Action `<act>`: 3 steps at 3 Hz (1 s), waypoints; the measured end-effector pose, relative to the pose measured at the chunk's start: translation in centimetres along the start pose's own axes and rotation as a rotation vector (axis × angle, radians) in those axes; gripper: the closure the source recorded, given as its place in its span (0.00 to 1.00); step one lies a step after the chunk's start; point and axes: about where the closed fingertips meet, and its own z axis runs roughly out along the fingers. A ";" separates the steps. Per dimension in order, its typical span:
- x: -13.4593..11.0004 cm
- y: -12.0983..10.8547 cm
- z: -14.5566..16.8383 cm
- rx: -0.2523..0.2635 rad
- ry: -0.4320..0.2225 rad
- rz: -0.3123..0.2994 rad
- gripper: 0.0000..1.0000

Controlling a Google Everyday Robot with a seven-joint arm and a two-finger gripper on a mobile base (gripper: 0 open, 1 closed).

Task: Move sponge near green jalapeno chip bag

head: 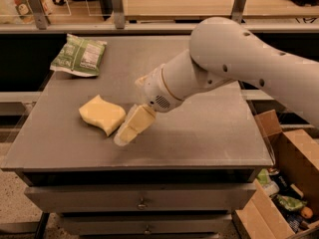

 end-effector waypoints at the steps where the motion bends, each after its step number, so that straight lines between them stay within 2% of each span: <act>1: -0.6 0.5 1.5 -0.020 -0.036 0.004 0.00; 3: -1.0 1.3 4.2 -0.039 -0.081 0.005 0.00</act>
Offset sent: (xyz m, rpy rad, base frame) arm -0.0043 0.0416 -0.0267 0.1185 0.0182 0.0285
